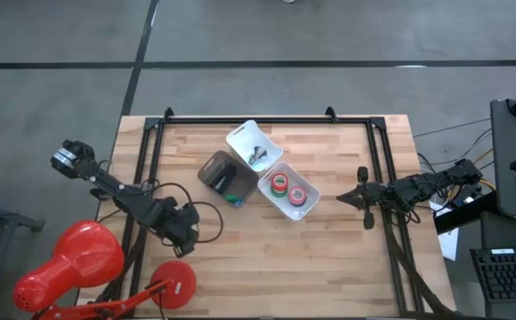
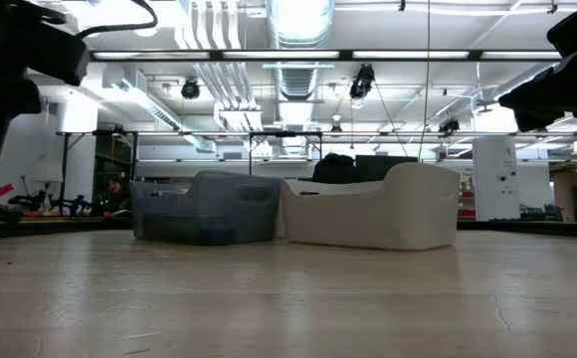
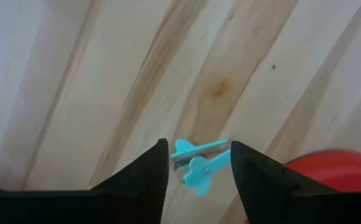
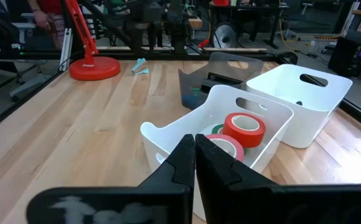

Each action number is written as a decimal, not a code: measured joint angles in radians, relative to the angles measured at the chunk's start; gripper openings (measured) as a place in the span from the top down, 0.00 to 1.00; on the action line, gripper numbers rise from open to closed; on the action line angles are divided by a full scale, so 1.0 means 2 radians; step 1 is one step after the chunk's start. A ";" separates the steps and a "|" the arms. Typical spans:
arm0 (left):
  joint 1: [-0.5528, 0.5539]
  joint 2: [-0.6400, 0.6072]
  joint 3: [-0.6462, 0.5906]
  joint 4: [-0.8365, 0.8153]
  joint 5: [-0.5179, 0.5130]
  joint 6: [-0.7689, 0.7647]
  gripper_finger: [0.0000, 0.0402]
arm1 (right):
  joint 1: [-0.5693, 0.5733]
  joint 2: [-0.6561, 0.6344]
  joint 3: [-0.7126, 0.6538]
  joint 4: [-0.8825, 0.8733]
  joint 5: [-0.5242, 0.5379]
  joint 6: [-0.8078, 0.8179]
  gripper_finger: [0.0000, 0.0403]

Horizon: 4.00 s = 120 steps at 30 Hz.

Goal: Pick and place Stapler, Stapler remover, tape
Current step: Put the light blue staple remover into the top white bin

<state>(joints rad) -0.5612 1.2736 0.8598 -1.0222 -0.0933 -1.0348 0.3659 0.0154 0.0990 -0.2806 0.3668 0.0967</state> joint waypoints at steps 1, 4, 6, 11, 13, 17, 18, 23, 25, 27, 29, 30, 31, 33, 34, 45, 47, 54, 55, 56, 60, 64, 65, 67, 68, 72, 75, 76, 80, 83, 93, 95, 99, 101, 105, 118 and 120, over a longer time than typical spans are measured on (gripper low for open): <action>-0.004 0.000 -0.001 -0.002 0.000 0.001 0.57 | 0.000 0.000 0.000 0.000 0.000 0.000 0.98; -0.011 0.000 -0.013 0.002 0.000 -0.003 0.57 | 0.000 0.000 0.000 0.000 0.000 0.000 0.98; -0.012 0.000 -0.026 0.008 0.003 -0.009 0.58 | 0.000 0.000 0.000 0.000 0.000 0.000 0.98; -0.013 0.000 -0.048 0.016 0.016 -0.019 0.58 | 0.000 0.000 0.000 0.000 0.000 0.000 0.98; -0.013 0.000 -0.052 0.027 0.022 -0.019 0.58 | 0.000 0.000 0.000 0.000 0.000 0.000 0.98; -0.013 0.000 -0.058 0.043 0.033 -0.019 0.58 | 0.000 0.000 0.000 0.000 0.000 0.000 0.98; -0.013 -0.001 -0.058 0.044 0.037 -0.019 0.58 | 0.000 0.000 0.000 0.000 0.000 0.000 0.98; -0.013 -0.001 -0.072 0.053 0.042 -0.020 0.58 | 0.000 0.000 0.000 0.000 0.000 0.000 0.98; -0.013 -0.001 -0.081 0.073 0.042 -0.020 0.58 | 0.000 0.000 0.000 0.000 0.000 0.000 0.98; -0.013 -0.002 -0.090 0.089 0.050 -0.022 0.58 | 0.000 0.000 0.000 0.000 0.000 0.000 0.98; -0.013 -0.002 -0.098 0.103 0.057 -0.026 0.58 | 0.000 0.000 0.000 0.000 0.000 0.000 0.98; -0.013 -0.002 -0.101 0.107 0.062 -0.029 0.58 | 0.000 0.000 0.000 0.000 0.000 0.000 0.98; -0.012 -0.002 -0.103 0.112 0.069 -0.030 0.58 | 0.000 0.000 0.000 0.000 0.000 0.000 0.98; -0.013 -0.002 -0.106 0.118 0.083 -0.033 0.58 | 0.000 0.000 0.000 0.000 0.000 0.000 0.98; -0.013 -0.001 -0.106 0.116 0.085 -0.034 0.58 | 0.000 0.000 0.000 0.000 0.000 0.000 0.98; -0.013 -0.002 -0.105 0.119 0.094 -0.029 0.82 | 0.000 0.000 0.000 0.000 0.000 0.000 0.98; -0.013 -0.001 -0.106 0.117 0.093 -0.029 0.90 | 0.000 0.000 0.000 0.000 0.000 0.000 0.98; -0.012 -0.001 -0.106 0.118 0.086 -0.028 0.98 | 0.000 0.000 0.000 0.000 0.000 0.000 0.98; -0.012 -0.001 -0.106 0.118 0.086 -0.028 0.99 | 0.000 0.000 0.000 0.000 0.000 0.000 0.98; -0.012 -0.001 -0.106 0.118 0.085 -0.029 0.99 | 0.000 0.000 0.000 0.000 0.000 0.000 0.98; -0.012 -0.001 -0.104 0.124 0.067 -0.030 0.99 | 0.000 0.000 0.000 0.000 0.000 0.000 0.98; -0.012 -0.001 -0.100 0.129 0.048 -0.029 0.99 | 0.000 0.000 0.000 0.000 0.000 0.000 0.98; -0.012 -0.001 -0.098 0.132 0.043 -0.027 0.99 | 0.000 0.000 0.000 0.000 0.000 0.000 0.98; -0.012 -0.001 -0.092 0.135 0.030 -0.022 0.99 | 0.000 0.000 0.000 0.000 0.000 0.000 0.98; -0.012 -0.001 -0.090 0.136 0.025 -0.019 1.00 | 0.000 0.000 0.000 0.000 0.000 0.000 0.98; -0.012 -0.001 -0.081 0.151 0.007 -0.007 1.00 | 0.000 0.000 0.000 0.000 0.000 0.000 0.98; -0.012 -0.001 -0.076 0.153 0.008 -0.017 1.00 | 0.000 0.000 0.000 0.000 0.000 0.000 0.98; -0.012 -0.001 -0.075 0.153 0.016 -0.024 0.99 | 0.000 0.000 0.000 0.000 0.000 0.000 0.98; -0.012 -0.002 -0.073 0.152 0.050 -0.052 0.96 | 0.000 0.000 0.000 0.000 0.000 0.000 0.98; -0.012 -0.004 -0.072 0.152 0.049 -0.086 0.90 | 0.000 0.000 0.000 0.000 0.000 0.000 0.98; -0.026 -0.001 -0.072 0.148 0.071 -0.142 0.60 | 0.000 0.000 0.000 0.000 0.000 0.000 0.98; -0.028 -0.001 -0.072 0.148 0.080 -0.142 0.58 | 0.000 0.000 0.000 0.000 0.000 0.000 0.98; -0.032 -0.001 -0.072 0.144 0.078 -0.147 0.57 | 0.000 0.000 0.000 0.000 0.000 0.000 0.98; -0.033 -0.001 -0.072 0.137 0.068 -0.147 0.58 | 0.000 0.000 0.000 0.000 0.000 0.000 0.98; -0.032 -0.001 -0.073 0.136 0.059 -0.147 0.61 | 0.000 0.000 0.000 0.000 0.000 0.000 0.98; -0.041 -0.001 -0.095 0.152 0.059 -0.165 0.68 | 0.000 0.000 0.000 0.000 0.000 0.000 0.98; -0.041 -0.001 -0.099 0.159 0.059 -0.167 0.69 | 0.000 0.000 0.000 0.000 0.000 0.000 0.98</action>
<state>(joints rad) -0.6437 1.2720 0.6620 -0.7036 0.0246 -1.3690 0.3656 0.0158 0.0990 -0.2804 0.3668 0.0967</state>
